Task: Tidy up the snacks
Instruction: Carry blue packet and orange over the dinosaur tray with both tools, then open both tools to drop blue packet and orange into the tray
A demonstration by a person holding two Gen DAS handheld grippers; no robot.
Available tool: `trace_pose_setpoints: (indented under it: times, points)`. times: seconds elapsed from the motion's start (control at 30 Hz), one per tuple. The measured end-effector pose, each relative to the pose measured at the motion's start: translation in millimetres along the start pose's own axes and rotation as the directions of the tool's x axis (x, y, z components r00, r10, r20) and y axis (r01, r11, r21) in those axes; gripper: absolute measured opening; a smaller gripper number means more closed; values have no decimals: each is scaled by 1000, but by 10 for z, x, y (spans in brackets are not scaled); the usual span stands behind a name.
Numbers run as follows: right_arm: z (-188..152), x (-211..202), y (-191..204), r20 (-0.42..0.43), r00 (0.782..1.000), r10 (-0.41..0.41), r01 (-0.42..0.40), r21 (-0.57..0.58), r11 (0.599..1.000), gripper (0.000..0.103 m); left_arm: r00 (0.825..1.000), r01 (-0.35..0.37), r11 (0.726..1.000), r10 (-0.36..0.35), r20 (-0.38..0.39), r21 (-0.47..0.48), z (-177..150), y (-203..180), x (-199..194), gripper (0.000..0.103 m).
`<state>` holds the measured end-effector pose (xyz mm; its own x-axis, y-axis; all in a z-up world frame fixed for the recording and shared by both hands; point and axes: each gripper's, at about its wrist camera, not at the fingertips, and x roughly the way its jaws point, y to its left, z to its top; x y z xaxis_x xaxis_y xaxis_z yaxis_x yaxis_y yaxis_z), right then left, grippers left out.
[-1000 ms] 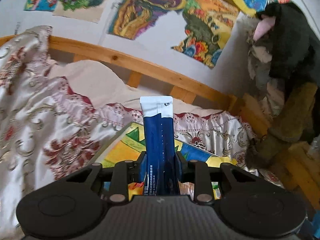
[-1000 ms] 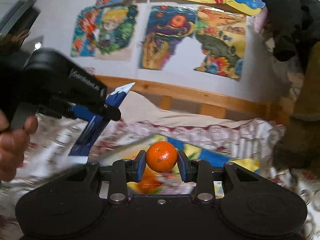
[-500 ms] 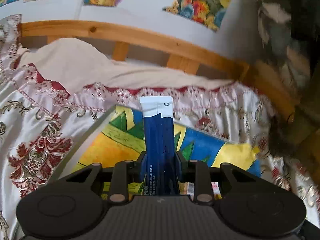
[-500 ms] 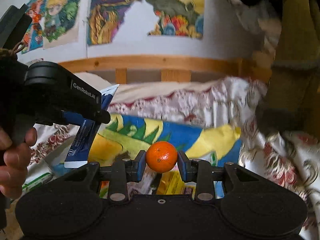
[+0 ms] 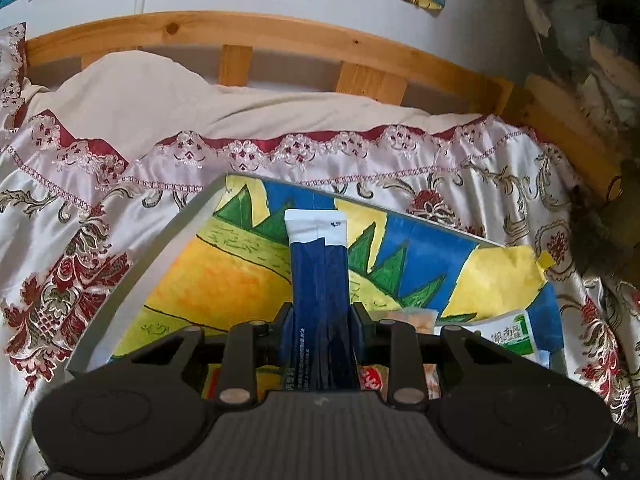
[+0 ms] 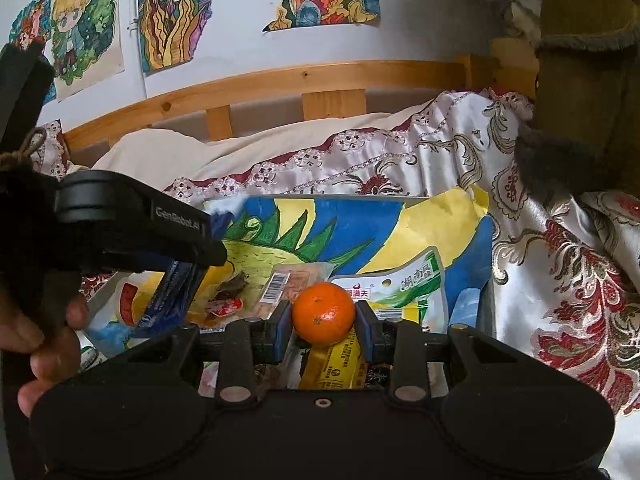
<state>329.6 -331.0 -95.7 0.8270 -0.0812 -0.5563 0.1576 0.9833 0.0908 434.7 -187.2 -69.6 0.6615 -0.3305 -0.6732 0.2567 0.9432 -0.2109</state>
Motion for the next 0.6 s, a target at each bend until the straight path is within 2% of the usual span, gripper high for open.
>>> trace_pose_setpoints:
  times: [0.23,0.37,0.47,0.6]
  points:
    - [-9,21,12,11,1000,-5,5,-3,1000,41,1000,2,1000,-1,-15,1,-36,-10,38,37]
    - [-24,13,11,25,1000,-6,6,-7,1000,46,1000,7,1000,-7,4,2,-45,-2,-9,50]
    - [-24,-6,9,42,999,-15,15,-11,1000,56,1000,10,1000,-10,21,-1,-44,13,-80,62]
    - [-5,-72,-2,68,997,-25,25,-1,1000,63,998,18,1000,-17,54,-14,-53,53,-235,71]
